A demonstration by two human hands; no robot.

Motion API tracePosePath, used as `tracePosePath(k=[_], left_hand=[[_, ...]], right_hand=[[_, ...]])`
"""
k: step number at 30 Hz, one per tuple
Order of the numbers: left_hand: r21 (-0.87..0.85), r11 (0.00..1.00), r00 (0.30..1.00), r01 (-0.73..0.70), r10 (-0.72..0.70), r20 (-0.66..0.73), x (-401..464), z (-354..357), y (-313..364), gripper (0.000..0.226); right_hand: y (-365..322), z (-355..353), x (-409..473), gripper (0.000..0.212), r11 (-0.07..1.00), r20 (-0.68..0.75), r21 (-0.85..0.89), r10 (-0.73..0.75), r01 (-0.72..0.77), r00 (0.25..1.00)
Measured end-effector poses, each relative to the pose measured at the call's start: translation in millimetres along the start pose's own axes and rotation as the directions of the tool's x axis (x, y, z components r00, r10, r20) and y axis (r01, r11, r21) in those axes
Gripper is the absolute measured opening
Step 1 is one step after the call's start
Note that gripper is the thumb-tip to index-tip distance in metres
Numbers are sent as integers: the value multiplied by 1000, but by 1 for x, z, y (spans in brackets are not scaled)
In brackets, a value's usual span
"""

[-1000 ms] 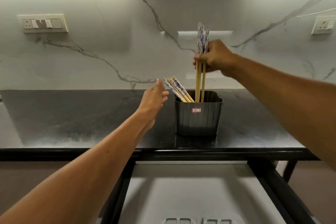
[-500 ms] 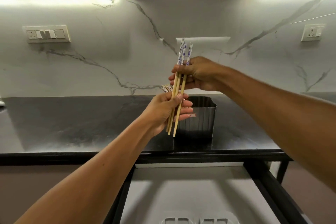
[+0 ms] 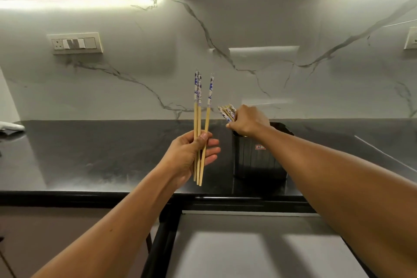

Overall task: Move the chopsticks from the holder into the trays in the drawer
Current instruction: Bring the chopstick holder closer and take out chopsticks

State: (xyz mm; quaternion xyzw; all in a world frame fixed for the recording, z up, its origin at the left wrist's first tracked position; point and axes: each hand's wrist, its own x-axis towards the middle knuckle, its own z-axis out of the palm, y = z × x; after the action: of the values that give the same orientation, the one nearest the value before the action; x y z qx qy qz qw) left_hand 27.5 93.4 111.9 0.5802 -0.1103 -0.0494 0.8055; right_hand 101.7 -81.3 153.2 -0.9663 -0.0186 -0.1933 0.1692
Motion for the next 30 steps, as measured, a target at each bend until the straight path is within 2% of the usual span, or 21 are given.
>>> tracePosePath(k=[6, 12, 16, 21, 26, 30], left_hand=[[-9, 999, 999, 34, -33, 15, 1, 3, -6, 19], [-17, 999, 999, 36, -36, 20, -1, 12, -6, 19], [-13, 1000, 1000, 6, -6, 12, -5, 22, -1, 18], [11, 999, 999, -41, 42, -23, -10, 44, 8, 19], [58, 993, 995, -101, 101, 2, -20, 71, 15, 16], [129, 981, 989, -143, 138, 45, -30, 87, 22, 20]], right_hand=[[4, 5, 10, 22, 999, 3, 10, 33, -33, 999], [9, -20, 6, 20, 997, -92, 61, -48, 54, 995], [12, -60, 4, 16, 958, -175, 270, -50, 97, 983], [-4, -128, -16, 14, 807, -269, 559, -41, 190, 962], [-20, -160, -44, 16, 758, -223, 620, -77, 202, 972], [-23, -154, -68, 15, 743, -14, 665, -90, 76, 996]])
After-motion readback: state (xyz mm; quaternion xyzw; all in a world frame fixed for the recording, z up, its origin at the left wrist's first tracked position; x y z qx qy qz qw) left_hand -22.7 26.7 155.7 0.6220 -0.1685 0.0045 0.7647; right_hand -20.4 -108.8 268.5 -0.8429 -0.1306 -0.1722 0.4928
